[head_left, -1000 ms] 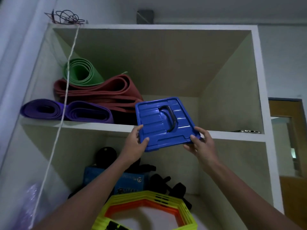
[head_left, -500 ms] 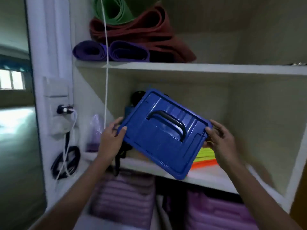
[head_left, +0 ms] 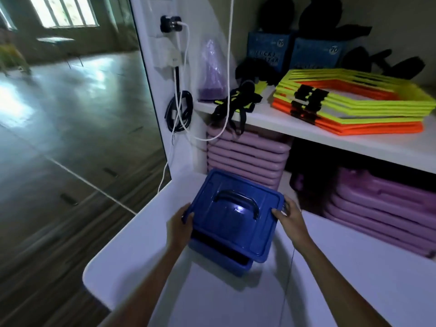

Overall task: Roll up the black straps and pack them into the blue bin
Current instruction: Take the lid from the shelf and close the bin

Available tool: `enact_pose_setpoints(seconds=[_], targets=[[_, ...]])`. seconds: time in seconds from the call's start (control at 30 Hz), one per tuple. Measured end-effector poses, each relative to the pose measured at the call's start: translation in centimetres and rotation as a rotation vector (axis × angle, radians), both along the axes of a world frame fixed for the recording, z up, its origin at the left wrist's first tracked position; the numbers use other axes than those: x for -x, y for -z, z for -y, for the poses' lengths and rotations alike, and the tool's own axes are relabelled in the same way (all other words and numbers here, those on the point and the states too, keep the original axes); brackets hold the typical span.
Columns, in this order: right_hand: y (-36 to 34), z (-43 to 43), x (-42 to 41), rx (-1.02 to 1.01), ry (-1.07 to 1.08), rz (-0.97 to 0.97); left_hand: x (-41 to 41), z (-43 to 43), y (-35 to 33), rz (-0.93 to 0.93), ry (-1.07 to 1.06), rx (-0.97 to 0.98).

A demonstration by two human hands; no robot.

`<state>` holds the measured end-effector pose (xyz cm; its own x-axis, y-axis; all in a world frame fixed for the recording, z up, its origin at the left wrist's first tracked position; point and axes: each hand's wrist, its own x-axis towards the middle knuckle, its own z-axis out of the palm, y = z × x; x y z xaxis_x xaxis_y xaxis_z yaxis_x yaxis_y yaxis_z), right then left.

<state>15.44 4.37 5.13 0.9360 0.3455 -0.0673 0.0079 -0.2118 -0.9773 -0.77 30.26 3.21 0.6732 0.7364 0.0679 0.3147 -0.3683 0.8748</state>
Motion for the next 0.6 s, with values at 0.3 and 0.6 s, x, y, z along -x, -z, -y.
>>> enact_pose_setpoints(seconds=[0.3, 0.6], targets=[[4.3, -0.8, 2.9, 0.236, -0.084, -0.086, 1.3, -1.6, 3.5, -0.109, -0.001, -0.241], [5.7, -1.8, 3.1, 0.224, -0.095, -0.192, 0.9, -2.1, 4.1, -0.059, 0.05, -0.056]])
